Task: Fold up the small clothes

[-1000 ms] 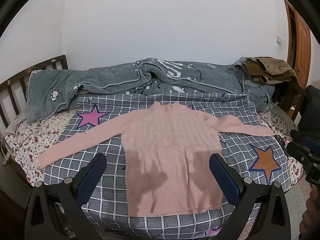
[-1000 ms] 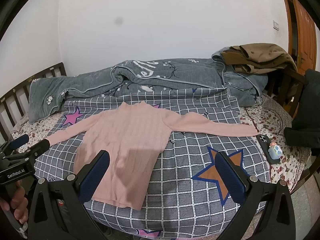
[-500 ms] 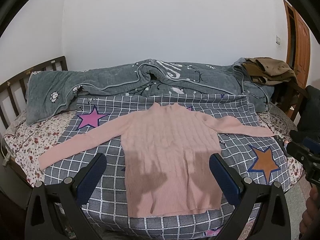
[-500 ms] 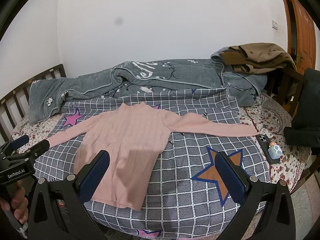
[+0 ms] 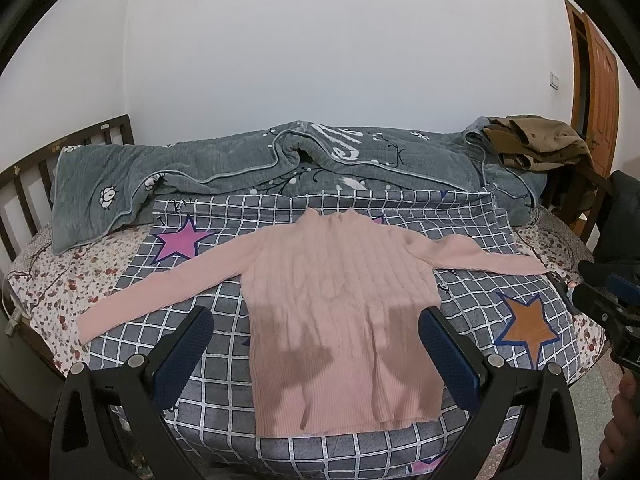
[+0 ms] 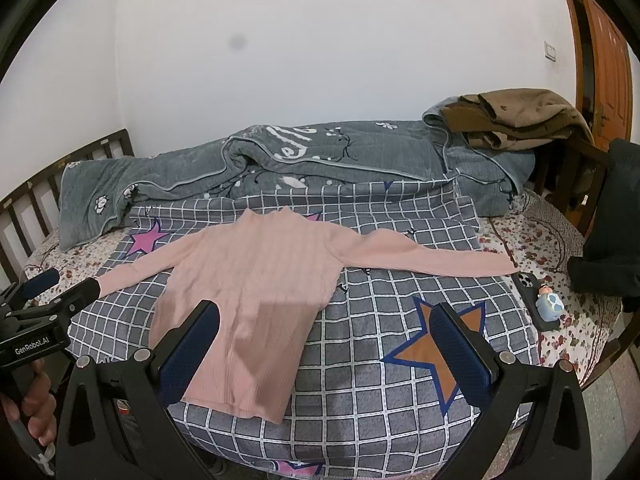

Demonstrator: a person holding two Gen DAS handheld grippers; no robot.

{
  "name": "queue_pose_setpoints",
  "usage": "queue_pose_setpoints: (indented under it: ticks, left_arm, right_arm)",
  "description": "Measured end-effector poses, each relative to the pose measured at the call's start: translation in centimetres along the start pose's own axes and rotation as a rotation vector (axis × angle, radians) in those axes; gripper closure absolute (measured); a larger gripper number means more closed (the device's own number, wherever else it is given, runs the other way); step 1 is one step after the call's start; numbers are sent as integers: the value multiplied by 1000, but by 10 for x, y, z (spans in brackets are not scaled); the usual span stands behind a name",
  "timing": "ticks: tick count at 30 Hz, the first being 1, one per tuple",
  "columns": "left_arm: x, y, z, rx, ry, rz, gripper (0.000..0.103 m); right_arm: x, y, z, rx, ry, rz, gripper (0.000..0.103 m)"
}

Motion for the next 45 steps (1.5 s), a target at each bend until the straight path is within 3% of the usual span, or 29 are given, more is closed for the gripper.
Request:
queue_pose_setpoints:
  ticks: [10,19,22,26,30,33,38,42,45]
  left_arm:
    - [6,2,-5,-23,5,-2,0]
    - [45,-4,-46,-123,-28,-25,0]
    - [74,-17,-73,-200,-46,-66,0]
    - [114,-37,-116,-295,12,-103,0]
    - [151,-57,-154,-330,71,-152,1]
    - [177,-70,-180,-361,71,-192,6]
    - [214,-92,-233,-480,107,-247,6]
    - [236,-104,-273,-567,126,-260,22]
    - [250,-108,-298,-621,128,-260,27]
  right_arm:
    - [3,2,-1,-13,2,-1,0]
    - [27,-2,0,-23,2,-18,0]
    - [44,-8,0,-31,16,-30,0]
    - [73,-18,1,-27,13,-50,0]
    - [103,-25,-1,-39,-6,-65,0]
    - [127,-31,-7,-49,-7,-62,1]
    - [172,-45,-25,-19,76,-125,6]
    - [196,-47,-39,-42,90,-123,9]
    - [212,-48,-47,-48,97,-132,9]
Point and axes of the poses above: each gripper's, at about its wrist camera, not at the fingertips, and x roughly the way its jaws point, z to its right, y to its top, the point moved 7 cm from there along x, roughly the way its jaws point, and after that the axes turned 8 degrees about y, right-handed, at the moved point
